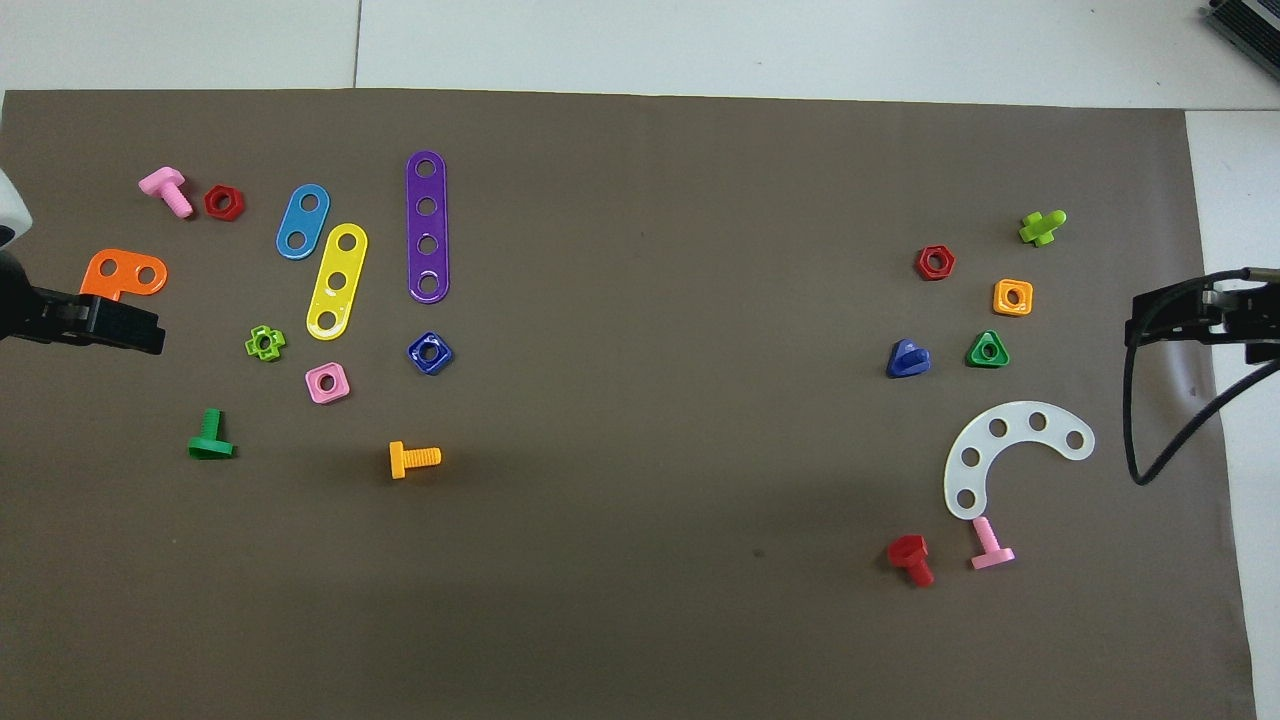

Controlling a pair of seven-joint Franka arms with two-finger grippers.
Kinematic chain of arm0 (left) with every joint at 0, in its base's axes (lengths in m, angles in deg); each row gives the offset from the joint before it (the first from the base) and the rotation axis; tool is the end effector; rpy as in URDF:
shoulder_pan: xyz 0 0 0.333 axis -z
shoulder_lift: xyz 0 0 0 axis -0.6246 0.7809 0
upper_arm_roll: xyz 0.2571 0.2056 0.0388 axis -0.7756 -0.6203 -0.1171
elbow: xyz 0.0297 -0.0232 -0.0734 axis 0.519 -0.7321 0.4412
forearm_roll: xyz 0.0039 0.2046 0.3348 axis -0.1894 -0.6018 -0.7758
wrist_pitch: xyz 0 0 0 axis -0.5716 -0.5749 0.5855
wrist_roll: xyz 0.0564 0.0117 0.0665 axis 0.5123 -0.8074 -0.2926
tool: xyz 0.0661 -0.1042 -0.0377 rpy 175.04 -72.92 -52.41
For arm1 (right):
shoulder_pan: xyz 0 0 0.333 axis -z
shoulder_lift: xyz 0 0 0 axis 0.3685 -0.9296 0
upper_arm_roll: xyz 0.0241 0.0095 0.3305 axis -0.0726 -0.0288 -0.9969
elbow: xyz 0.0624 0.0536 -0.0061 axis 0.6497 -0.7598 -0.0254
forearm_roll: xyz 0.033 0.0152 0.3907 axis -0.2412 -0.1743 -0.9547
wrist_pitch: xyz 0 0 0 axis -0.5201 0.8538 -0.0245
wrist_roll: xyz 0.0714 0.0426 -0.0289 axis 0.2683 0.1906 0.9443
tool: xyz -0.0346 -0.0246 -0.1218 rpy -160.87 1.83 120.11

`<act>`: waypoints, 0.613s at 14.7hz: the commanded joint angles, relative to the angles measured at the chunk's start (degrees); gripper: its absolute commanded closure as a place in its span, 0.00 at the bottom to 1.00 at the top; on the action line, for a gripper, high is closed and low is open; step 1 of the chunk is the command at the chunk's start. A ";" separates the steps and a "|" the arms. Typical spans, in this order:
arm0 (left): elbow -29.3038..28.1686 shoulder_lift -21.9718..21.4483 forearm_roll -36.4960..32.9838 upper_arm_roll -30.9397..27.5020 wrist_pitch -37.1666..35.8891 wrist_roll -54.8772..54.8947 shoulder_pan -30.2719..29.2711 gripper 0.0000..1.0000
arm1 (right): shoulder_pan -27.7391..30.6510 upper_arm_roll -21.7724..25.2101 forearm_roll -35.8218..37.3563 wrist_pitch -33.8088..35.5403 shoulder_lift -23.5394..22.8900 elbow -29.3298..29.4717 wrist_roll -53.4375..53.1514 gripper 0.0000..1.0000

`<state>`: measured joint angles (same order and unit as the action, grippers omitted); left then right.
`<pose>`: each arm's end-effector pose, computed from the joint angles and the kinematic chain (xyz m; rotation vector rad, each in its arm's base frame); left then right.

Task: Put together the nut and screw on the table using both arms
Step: 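Reach the right gripper toward the blue triangular nut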

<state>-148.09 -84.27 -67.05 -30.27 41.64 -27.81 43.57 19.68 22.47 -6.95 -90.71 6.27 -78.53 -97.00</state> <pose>0.5513 -0.0105 0.5855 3.1205 -0.2569 -0.0302 0.5408 -0.0214 0.6207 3.0843 -0.2672 -0.0215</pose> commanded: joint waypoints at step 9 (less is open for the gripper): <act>-2.15 -1.73 -0.90 0.38 0.86 0.28 -0.52 0.00 | 0.19 -0.78 -1.70 -9.43 1.12 -8.28 1.89 0.00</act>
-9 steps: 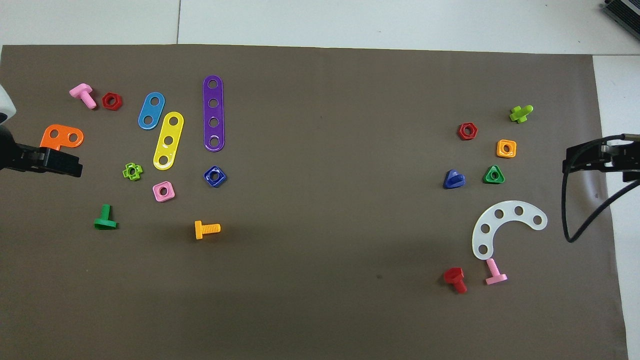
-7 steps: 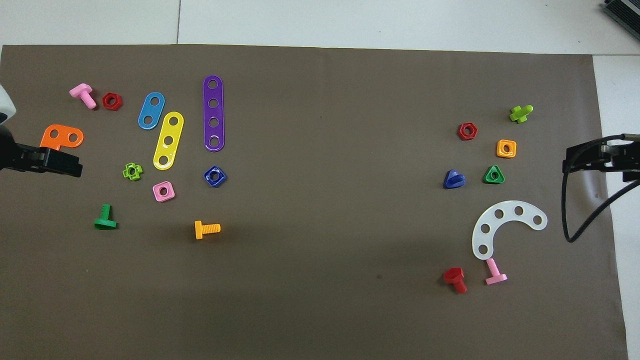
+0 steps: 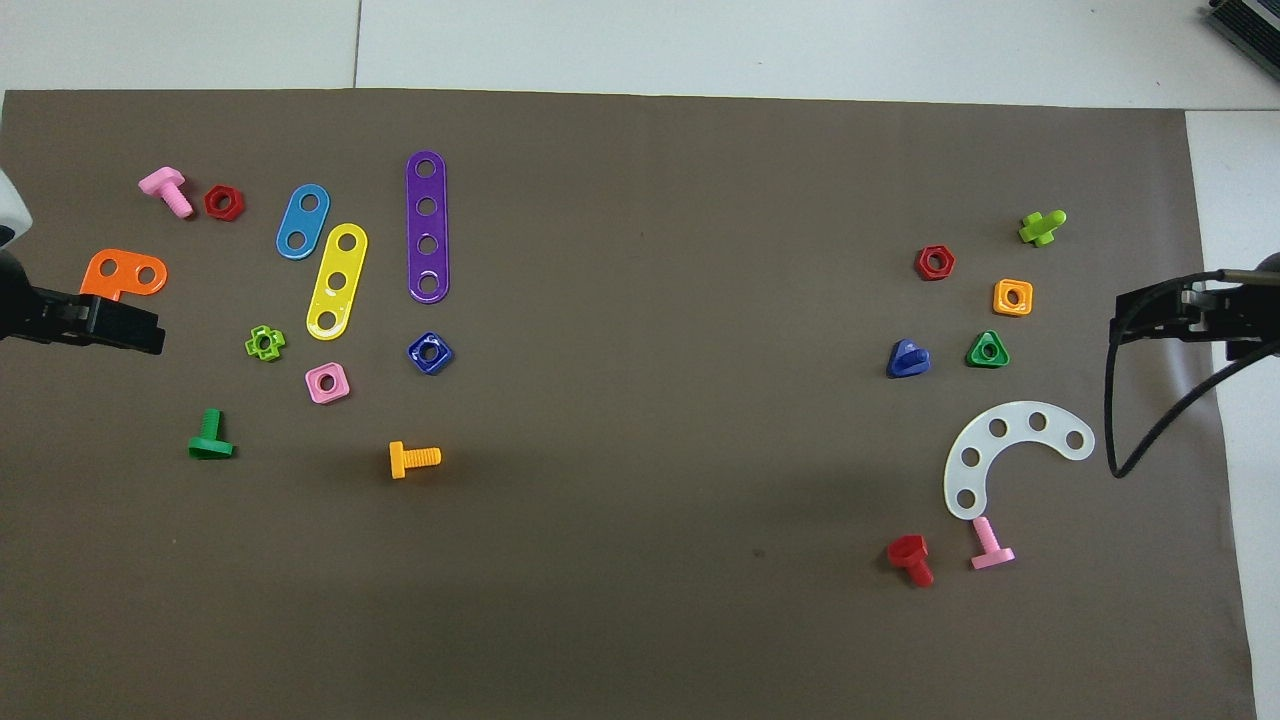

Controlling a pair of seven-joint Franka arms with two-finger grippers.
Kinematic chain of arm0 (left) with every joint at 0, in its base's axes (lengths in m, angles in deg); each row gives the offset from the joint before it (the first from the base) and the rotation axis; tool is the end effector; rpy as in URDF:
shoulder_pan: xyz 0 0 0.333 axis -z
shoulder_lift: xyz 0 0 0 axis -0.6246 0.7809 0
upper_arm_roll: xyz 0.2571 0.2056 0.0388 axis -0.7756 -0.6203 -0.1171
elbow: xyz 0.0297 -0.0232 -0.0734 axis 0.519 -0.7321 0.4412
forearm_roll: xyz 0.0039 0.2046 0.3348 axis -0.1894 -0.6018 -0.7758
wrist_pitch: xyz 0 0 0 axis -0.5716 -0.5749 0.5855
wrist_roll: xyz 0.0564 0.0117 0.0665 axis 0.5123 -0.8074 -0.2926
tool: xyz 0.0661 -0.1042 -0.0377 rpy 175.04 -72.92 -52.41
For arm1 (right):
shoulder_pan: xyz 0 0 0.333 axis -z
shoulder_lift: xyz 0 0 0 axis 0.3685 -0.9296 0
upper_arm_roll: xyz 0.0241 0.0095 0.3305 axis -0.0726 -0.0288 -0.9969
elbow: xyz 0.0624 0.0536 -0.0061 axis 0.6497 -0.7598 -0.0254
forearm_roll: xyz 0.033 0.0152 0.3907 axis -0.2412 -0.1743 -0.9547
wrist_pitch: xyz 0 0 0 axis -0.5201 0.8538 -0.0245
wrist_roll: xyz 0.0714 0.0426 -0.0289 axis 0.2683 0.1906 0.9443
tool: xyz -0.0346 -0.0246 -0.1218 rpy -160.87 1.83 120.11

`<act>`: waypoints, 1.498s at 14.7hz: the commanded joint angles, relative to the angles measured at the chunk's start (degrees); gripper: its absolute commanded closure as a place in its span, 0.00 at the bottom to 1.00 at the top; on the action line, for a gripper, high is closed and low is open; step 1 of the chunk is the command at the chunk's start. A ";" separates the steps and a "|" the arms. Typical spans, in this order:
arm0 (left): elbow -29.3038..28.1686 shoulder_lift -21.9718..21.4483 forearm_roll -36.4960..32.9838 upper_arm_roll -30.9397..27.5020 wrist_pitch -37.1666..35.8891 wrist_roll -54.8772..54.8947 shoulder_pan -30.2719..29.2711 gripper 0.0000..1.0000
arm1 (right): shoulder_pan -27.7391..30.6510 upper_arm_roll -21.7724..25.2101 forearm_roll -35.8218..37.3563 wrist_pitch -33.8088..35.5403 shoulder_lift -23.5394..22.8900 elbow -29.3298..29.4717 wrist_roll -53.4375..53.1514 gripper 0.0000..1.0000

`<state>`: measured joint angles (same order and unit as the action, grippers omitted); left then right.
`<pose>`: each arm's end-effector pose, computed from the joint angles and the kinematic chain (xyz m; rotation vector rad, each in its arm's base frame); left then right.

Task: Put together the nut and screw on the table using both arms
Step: 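Reach the right gripper toward the blue triangular nut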

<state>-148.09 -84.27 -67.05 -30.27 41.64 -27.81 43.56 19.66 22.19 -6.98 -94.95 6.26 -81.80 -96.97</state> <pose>0.5513 -0.0104 0.5855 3.1205 -0.2566 -0.0302 0.5474 -0.0183 0.6001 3.0870 -0.2538 0.0045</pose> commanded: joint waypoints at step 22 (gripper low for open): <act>-2.06 -1.73 -0.90 0.38 0.86 0.28 -0.52 0.00 | -1.20 -4.90 -5.80 -44.24 -13.91 -27.61 16.02 0.49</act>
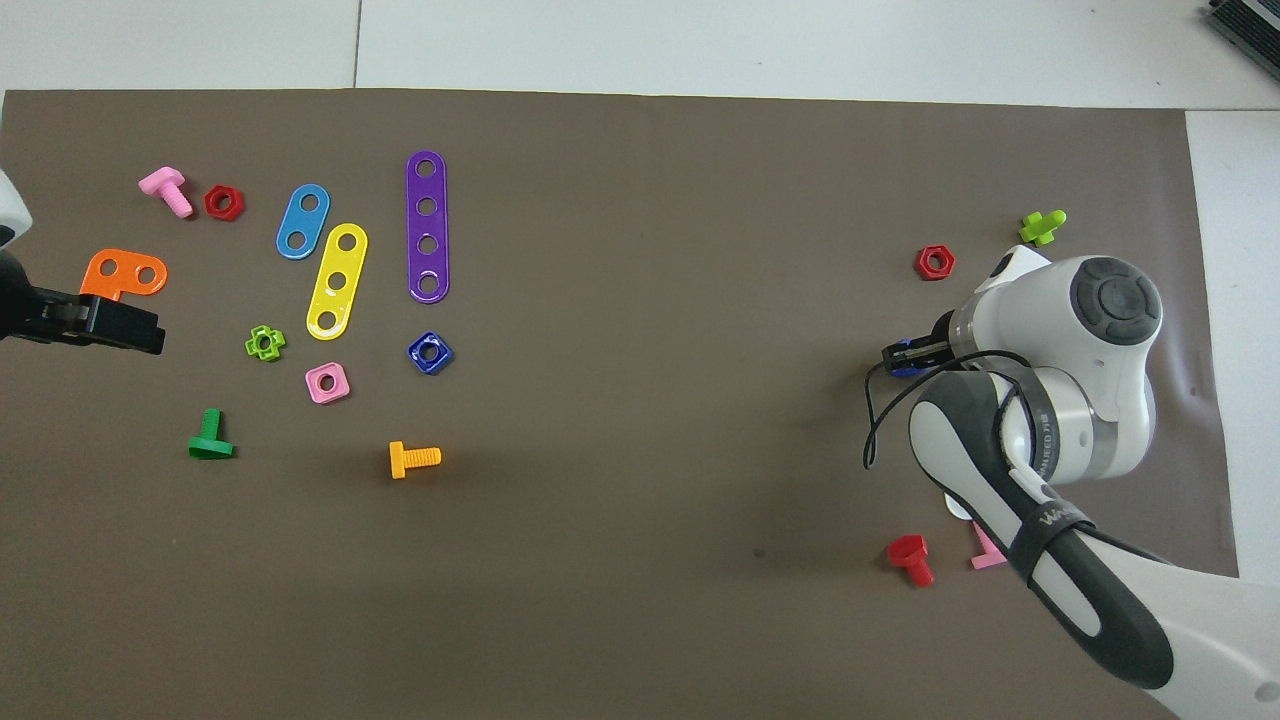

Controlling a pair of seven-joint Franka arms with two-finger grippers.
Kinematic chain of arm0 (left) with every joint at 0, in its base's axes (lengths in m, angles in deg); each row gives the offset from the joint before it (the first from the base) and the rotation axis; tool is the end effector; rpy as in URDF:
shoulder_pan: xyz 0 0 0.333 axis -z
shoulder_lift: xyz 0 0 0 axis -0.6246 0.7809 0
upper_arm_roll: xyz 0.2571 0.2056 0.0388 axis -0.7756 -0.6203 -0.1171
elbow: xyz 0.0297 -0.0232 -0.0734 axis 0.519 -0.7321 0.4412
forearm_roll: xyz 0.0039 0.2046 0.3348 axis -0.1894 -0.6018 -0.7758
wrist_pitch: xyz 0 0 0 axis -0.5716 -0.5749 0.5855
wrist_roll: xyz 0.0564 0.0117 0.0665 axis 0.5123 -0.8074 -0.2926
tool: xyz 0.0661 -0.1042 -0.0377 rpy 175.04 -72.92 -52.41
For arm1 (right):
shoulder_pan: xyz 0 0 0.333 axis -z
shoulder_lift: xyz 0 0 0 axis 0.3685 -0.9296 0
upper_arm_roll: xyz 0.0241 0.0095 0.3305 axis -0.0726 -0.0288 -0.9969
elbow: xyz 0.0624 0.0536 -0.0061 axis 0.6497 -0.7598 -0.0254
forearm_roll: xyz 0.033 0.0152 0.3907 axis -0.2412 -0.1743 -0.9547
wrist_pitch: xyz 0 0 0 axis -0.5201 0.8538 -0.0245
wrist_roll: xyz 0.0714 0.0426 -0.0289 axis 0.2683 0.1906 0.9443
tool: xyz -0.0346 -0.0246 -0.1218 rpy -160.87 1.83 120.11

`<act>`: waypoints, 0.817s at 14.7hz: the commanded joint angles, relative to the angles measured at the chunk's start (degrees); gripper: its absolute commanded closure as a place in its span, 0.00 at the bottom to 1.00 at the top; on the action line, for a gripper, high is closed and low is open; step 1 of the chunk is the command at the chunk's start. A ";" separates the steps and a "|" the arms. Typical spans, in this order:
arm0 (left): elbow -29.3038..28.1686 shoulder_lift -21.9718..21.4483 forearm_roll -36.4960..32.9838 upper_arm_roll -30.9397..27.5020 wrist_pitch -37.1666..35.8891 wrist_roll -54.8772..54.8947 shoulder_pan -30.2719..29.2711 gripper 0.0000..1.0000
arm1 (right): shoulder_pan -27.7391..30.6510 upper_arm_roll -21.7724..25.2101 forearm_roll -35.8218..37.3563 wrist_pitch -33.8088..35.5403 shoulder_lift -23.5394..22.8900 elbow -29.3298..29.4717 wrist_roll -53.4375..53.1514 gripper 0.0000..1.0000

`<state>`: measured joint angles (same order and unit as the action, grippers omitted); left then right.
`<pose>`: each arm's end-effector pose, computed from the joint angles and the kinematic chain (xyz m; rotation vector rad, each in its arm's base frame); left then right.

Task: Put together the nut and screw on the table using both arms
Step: 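Grasp the blue triangular nut with the right gripper and lift it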

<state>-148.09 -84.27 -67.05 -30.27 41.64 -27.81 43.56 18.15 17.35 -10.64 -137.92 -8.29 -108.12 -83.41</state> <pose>0.5513 -0.0104 0.5855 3.1205 -0.2566 -0.0302 0.5777 0.0516 0.3059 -3.1114 -0.2613 -0.0577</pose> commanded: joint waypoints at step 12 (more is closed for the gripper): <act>-2.15 -1.73 -0.90 0.38 0.86 0.28 -0.52 0.00 | 0.58 0.11 -2.32 -3.30 0.29 -1.39 0.53 1.00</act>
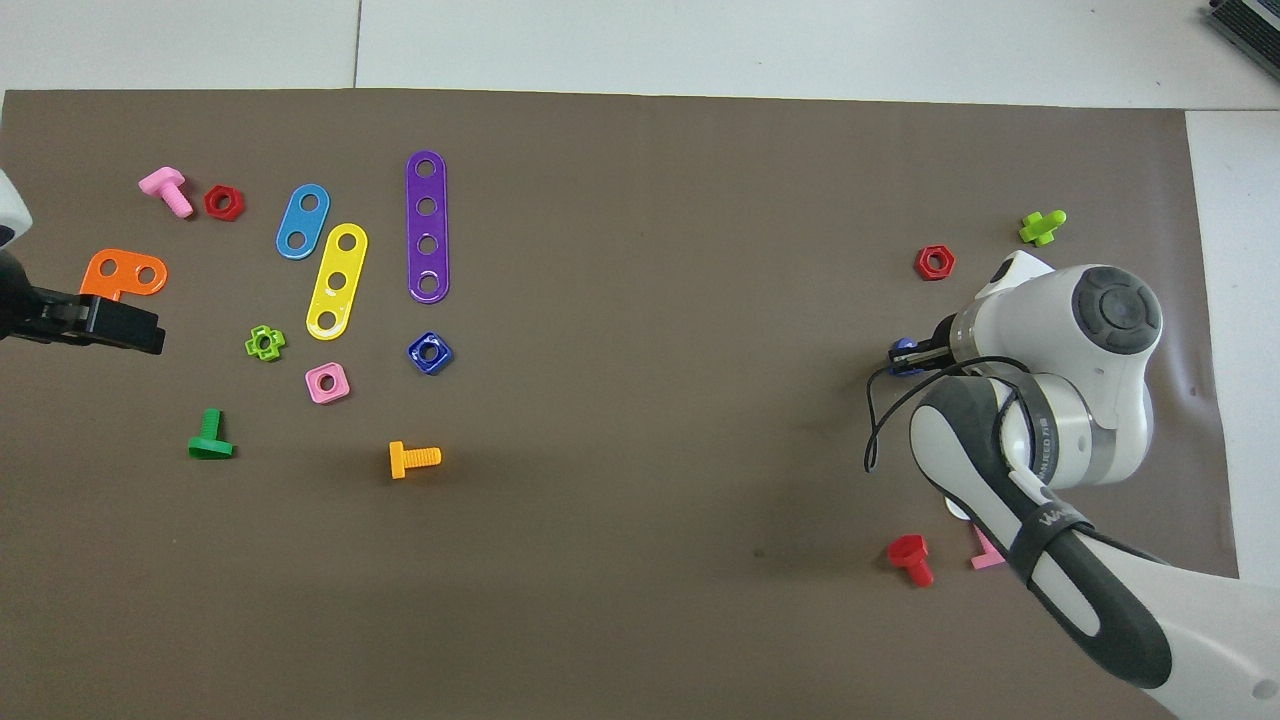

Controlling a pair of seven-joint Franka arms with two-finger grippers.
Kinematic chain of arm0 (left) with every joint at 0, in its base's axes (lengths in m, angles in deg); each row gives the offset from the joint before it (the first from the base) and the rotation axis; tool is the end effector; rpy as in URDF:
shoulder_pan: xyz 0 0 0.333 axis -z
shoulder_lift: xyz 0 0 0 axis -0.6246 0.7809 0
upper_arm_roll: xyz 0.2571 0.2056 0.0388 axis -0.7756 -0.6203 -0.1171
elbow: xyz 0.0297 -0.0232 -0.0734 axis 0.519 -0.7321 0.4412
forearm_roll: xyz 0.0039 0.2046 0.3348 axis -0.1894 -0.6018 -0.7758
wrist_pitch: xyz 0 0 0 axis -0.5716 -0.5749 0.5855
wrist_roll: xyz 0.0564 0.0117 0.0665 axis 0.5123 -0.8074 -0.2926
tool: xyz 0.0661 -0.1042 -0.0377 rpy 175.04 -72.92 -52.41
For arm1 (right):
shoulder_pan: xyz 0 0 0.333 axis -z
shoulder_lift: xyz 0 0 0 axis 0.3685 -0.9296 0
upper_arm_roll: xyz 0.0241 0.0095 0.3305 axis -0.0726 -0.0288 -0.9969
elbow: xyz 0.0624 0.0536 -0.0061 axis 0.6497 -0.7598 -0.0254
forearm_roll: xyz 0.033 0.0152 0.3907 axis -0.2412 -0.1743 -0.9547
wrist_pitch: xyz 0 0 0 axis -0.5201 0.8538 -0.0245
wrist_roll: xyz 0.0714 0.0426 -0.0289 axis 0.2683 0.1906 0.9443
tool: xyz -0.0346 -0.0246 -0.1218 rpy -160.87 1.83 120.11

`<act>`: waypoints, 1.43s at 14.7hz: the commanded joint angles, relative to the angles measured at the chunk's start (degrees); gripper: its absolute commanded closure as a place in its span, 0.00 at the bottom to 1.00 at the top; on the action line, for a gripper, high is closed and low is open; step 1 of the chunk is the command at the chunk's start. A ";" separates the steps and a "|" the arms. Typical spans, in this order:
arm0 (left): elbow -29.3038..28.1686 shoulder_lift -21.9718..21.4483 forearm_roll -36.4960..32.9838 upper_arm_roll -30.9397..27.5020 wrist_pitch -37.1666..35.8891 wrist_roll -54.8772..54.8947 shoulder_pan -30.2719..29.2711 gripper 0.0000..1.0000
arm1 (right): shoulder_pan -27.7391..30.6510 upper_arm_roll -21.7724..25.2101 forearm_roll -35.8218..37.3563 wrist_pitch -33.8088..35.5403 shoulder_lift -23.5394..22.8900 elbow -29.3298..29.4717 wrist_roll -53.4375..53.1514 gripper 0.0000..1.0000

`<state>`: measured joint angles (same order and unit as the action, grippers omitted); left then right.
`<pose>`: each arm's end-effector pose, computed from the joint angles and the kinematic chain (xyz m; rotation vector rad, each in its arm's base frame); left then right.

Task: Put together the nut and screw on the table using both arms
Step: 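Grasp the blue triangular nut with the right gripper and lift it, then carry the blue nut to the table centre and release it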

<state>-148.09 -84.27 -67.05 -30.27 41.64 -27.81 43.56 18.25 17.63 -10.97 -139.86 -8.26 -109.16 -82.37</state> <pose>0.5513 -0.0104 0.5855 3.1205 -0.2566 -0.0302 0.5762 0.0477 0.3016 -3.1080 -0.2721 -0.0834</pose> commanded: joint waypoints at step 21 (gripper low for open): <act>-2.15 -1.73 -0.90 0.38 0.86 0.28 -0.52 0.00 | -4.62 -30.04 25.05 9.64 -18.27 28.75 -70.62 1.00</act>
<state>-148.09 -84.27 -67.05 -30.27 41.64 -27.81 43.56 14.48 -11.44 9.18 -128.36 -22.00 -82.57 -148.03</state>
